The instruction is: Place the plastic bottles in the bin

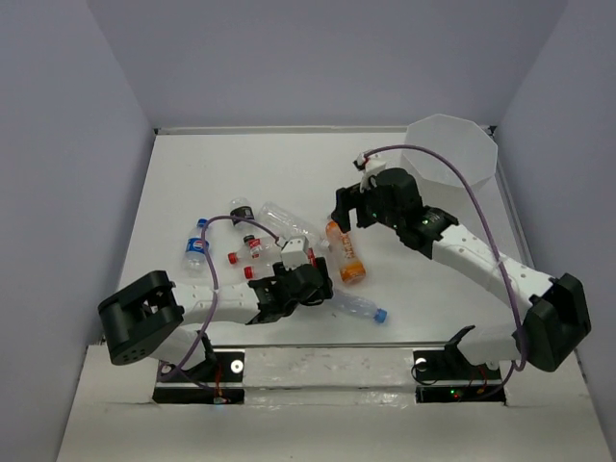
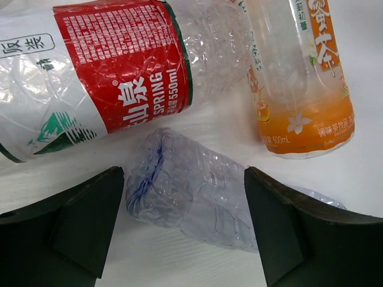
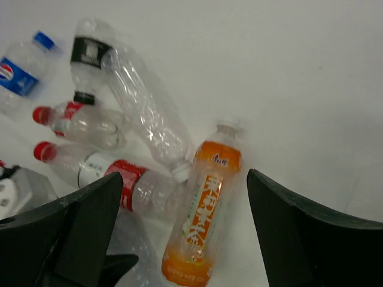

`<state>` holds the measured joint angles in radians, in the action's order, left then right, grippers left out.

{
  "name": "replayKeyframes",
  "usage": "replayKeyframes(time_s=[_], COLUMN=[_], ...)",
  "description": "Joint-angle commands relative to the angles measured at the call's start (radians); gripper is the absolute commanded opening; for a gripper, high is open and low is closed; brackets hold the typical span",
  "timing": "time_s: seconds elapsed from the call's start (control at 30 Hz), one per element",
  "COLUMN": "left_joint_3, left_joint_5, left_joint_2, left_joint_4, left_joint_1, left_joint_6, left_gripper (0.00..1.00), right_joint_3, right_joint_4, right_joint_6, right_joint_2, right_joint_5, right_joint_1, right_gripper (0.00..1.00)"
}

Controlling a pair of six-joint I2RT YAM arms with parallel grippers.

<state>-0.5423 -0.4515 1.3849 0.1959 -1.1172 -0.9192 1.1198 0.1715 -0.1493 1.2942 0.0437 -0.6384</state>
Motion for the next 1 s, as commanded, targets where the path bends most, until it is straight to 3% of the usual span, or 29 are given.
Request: replayKeyframes(time_s=[0.0,0.07,0.23,0.43,0.7,0.77,0.87,0.97], left_joint_3=[0.01,0.008,0.022,0.038,0.079,0.081,0.085,0.084], left_joint_5=[-0.078,-0.081,-0.101,-0.111,-0.147,-0.147,-0.148,-0.154], left_joint_2=[0.019,0.031,0.02,-0.01,-0.089,-0.115,-0.165,-0.225], left_joint_4=[0.033,0.033,0.034,0.034,0.037,0.037,0.031,0.019], left_joint_1=[-0.006,-0.009,-0.026,-0.055,-0.081,-0.081,-0.081,-0.081], left_joint_6=[-0.023,-0.024,-0.036,-0.024,-0.006,0.008,0.028,0.049], left_gripper=[0.87,0.82,0.51,0.35,0.24,0.22,0.2,0.17], right_joint_3=[-0.077,-0.1,-0.109,-0.072,-0.035,-0.026,-0.026,-0.028], right_joint_4=[0.03,0.013,-0.018,-0.027,-0.027,-0.027,-0.036,-0.04], right_joint_6=[-0.052,-0.064,-0.076,-0.088,-0.082,-0.079,-0.061,-0.036], right_joint_2=[0.043,0.089,0.21,0.332,0.435,0.445,0.375,0.277], right_joint_5=[-0.088,-0.135,-0.157,-0.079,0.004,0.021,0.08,0.076], right_joint_1=[-0.007,-0.007,-0.007,-0.007,-0.007,-0.007,-0.007,-0.007], right_gripper=[0.89,0.89,0.88,0.89,0.84,0.77,0.53,0.44])
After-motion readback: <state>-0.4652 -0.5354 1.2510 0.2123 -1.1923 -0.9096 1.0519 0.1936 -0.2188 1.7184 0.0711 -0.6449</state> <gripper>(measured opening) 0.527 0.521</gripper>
